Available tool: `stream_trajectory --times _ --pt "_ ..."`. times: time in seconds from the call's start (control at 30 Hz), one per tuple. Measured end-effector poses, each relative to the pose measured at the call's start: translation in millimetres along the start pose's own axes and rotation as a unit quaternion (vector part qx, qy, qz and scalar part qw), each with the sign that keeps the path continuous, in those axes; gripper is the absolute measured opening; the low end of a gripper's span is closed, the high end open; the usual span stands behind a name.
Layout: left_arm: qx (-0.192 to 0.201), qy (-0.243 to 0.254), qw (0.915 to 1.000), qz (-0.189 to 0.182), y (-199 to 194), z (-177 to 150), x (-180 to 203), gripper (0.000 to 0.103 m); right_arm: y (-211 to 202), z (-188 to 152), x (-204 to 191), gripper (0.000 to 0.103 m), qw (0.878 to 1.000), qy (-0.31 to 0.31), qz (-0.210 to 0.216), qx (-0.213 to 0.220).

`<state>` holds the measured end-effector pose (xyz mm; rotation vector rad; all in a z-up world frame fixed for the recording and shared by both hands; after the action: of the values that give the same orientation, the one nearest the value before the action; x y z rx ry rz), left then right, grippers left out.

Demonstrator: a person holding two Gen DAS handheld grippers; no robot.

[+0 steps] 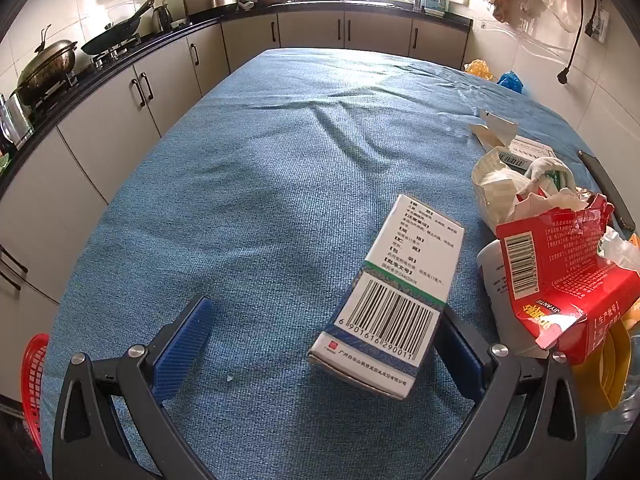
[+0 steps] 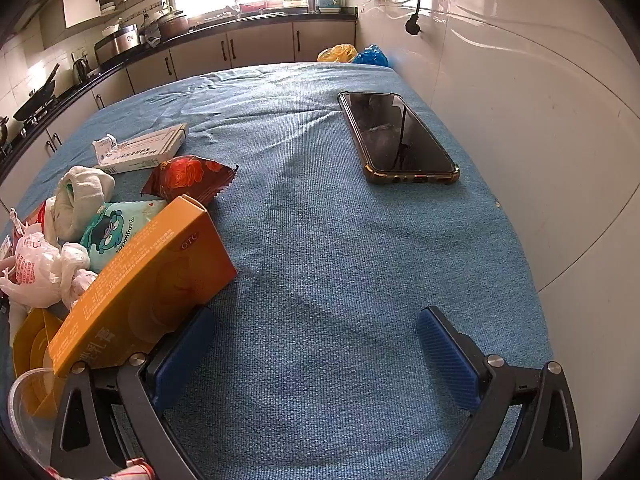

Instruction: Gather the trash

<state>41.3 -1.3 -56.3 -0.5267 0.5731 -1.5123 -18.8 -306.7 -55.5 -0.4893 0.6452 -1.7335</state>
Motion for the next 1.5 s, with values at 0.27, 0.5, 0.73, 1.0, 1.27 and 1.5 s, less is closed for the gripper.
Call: stream_trajectory --times 0.27,0.5,0.73,1.0,1.27,1.5 --pt "0.0 -0.001 1.0 0.0 0 -1 -1 0.103 0 0 0 0.103 1.0 0.0 0.0 0.0" --pt "0.0 -0.001 1.0 0.0 0 -1 -1 0.103 0 0 0 0.103 1.0 0.0 0.0 0.0" --pt "-0.001 0.0 1.0 -0.001 0 -1 -1 0.103 -2 -1 1 0.103 1.0 -0.004 0.005 -0.006" --pt "-0.002 0.003 1.0 -0.004 2 1 1 0.103 0 -1 -1 0.103 0.999 -0.019 0.022 -0.019" --pt "0.048 -0.008 0.9987 0.012 -28 11 -12 0.103 -28 -6 11 0.1 1.0 0.022 0.018 -0.004" --pt "0.17 -0.009 0.9847 0.039 -123 30 -19 0.103 -92 13 25 0.1 0.996 0.06 0.003 0.066"
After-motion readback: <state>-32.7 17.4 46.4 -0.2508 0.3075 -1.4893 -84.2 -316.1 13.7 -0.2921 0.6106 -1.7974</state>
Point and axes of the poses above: each gripper's, at about its wrist camera, not at the fingertips, and y roughly the way its jaws point, x to its right, z to its top, the point moved 7 cm from there along y, roughly the way its jaws point, and after that the axes turned 14 degrees about x, right-handed, at the moved point
